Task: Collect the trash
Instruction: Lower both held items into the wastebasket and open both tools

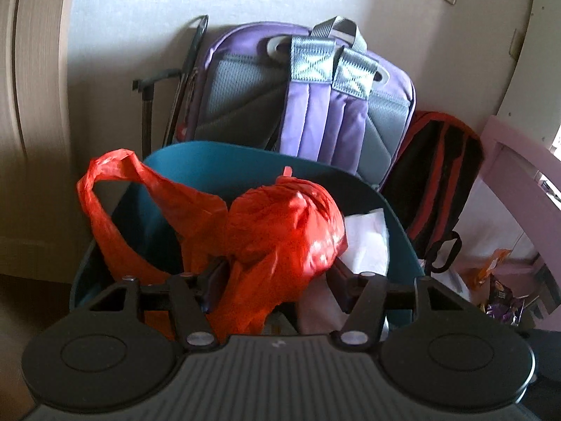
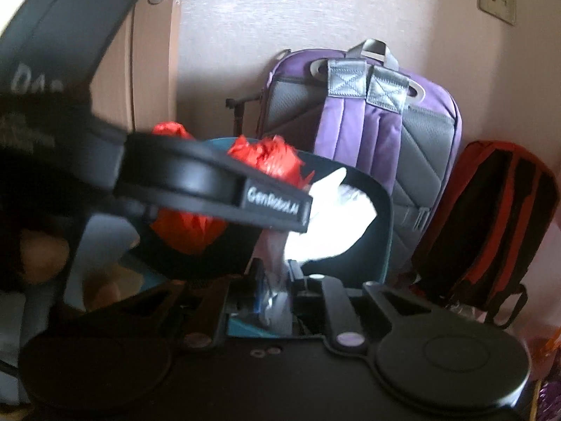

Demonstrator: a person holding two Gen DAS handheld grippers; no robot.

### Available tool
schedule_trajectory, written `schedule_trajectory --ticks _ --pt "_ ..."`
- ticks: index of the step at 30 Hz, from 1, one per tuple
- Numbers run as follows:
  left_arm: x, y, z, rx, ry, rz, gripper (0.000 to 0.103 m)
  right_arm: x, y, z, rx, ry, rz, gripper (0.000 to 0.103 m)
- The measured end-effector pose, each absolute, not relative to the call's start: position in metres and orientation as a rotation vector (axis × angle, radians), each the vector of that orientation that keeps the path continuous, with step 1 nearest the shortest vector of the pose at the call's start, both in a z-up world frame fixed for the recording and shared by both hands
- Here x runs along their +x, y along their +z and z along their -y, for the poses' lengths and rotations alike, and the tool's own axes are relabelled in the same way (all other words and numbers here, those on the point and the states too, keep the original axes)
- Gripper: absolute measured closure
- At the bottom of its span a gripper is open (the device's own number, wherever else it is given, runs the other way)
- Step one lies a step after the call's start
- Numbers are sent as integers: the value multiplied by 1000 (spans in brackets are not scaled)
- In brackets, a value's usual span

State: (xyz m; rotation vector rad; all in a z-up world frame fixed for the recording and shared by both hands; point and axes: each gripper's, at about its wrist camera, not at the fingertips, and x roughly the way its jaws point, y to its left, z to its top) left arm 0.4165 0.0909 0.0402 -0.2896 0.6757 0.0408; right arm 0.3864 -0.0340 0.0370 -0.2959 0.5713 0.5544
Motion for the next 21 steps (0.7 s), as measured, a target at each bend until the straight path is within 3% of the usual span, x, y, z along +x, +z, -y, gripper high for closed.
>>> schedule_trajectory --ticks 6,10,21 --pt "414 36 -90 -304 37 -680 29 389 37 35 -269 552 -589 78" --pt "409 41 -89 -303 31 -665 22 387 38 36 -264 546 -586 61" --pt "373 65 -88 -293 27 -639 21 360 58 51 -231 540 -547 31"
